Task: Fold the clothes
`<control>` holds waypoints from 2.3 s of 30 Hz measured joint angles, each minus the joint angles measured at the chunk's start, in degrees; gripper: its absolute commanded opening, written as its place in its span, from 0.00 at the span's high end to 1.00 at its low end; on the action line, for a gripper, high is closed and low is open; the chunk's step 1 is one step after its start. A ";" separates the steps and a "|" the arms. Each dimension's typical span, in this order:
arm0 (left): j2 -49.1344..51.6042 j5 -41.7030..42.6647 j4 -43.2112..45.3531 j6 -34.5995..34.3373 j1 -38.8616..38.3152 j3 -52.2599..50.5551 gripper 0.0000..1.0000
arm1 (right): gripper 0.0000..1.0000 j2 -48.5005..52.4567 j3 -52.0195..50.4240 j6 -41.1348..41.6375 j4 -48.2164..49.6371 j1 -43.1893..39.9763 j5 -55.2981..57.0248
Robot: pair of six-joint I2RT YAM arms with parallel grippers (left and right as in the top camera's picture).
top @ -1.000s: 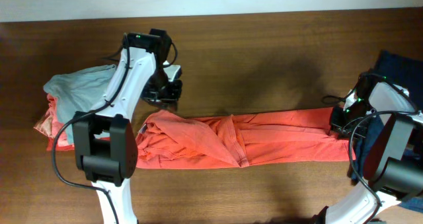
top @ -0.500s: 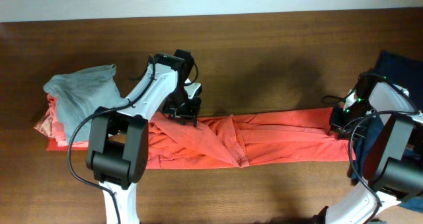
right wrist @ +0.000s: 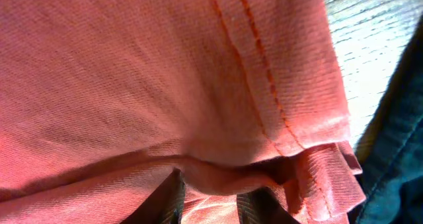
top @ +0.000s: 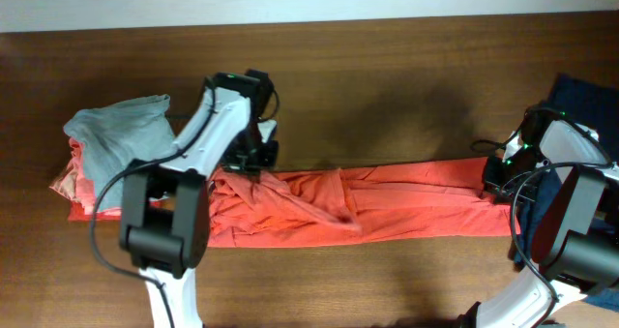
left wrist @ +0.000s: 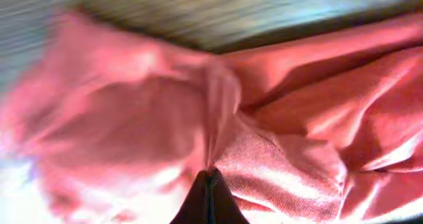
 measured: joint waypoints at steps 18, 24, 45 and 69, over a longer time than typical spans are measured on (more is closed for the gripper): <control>-10.80 -3.93 -19.15 -5.68 -2.10 -3.26 0.73 | 0.68 0.00 0.00 -0.02 0.46 0.00 0.00; -10.80 -5.51 -18.60 -5.70 -2.51 -3.63 0.73 | 0.68 0.00 0.00 -0.02 0.44 0.00 0.02; -10.80 -6.82 8.15 -6.78 7.23 -10.86 0.56 | 0.68 0.00 0.00 -0.02 0.42 0.00 0.00; -10.80 -6.99 12.70 -7.39 9.07 -18.58 1.00 | 0.68 0.00 0.00 -0.02 0.42 0.00 0.00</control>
